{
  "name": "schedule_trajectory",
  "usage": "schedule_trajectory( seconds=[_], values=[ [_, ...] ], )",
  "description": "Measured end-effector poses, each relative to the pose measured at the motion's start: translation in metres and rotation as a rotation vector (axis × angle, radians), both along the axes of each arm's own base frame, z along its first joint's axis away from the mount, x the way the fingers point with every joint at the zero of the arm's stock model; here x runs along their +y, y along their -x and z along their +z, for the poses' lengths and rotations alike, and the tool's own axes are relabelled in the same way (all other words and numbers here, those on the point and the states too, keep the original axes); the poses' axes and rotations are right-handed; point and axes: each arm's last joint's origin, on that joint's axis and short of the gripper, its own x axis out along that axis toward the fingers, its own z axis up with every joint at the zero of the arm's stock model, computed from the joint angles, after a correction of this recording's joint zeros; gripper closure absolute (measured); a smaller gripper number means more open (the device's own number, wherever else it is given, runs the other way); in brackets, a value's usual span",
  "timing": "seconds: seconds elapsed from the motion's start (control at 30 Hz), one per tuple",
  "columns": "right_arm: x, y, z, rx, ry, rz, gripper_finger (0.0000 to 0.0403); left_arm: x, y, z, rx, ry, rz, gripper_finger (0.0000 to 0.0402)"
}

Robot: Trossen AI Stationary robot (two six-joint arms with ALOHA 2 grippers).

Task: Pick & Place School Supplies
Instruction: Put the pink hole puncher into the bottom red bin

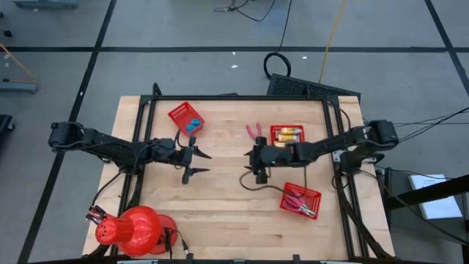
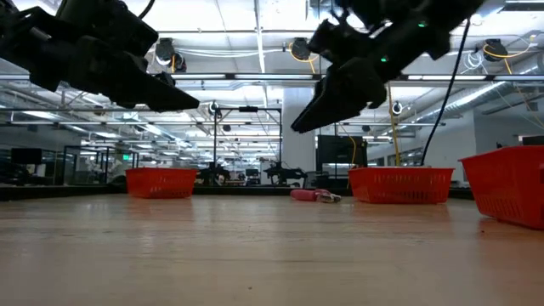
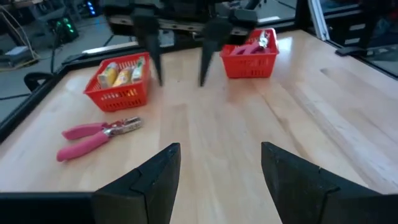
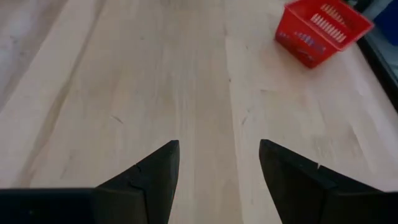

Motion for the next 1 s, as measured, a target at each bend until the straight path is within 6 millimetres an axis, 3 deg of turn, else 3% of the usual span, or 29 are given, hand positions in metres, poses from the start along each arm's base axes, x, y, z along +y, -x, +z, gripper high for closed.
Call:
schedule_trajectory(
  seconds=[0.23, 0.33, 0.53, 0.8, 1.0],
  values=[
    [-0.038, -0.021, 0.001, 0.169, 0.041, -0.087, 0.019, -0.003, 0.001, -0.003, 0.03, 0.0, -0.007, 0.0174],
    [-0.058, -0.018, -0.002, 0.242, 0.035, -0.143, 0.019, -0.004, 0.001, -0.004, 0.045, 0.0, -0.009, 0.0174],
    [-0.096, -0.015, -0.001, 0.215, -0.03, -0.207, 0.019, -0.007, 0.002, -0.005, 0.053, -0.007, -0.013, 0.0174],
    [-0.124, -0.008, -0.003, 0.211, -0.081, -0.271, 0.019, -0.008, 0.002, -0.005, 0.051, -0.007, -0.017, 0.0174],
    [-0.133, -0.017, -0.033, 0.278, -0.127, -0.272, 0.019, -0.008, 0.002, -0.005, 0.047, -0.007, -0.017, 0.0174]
  ],
)
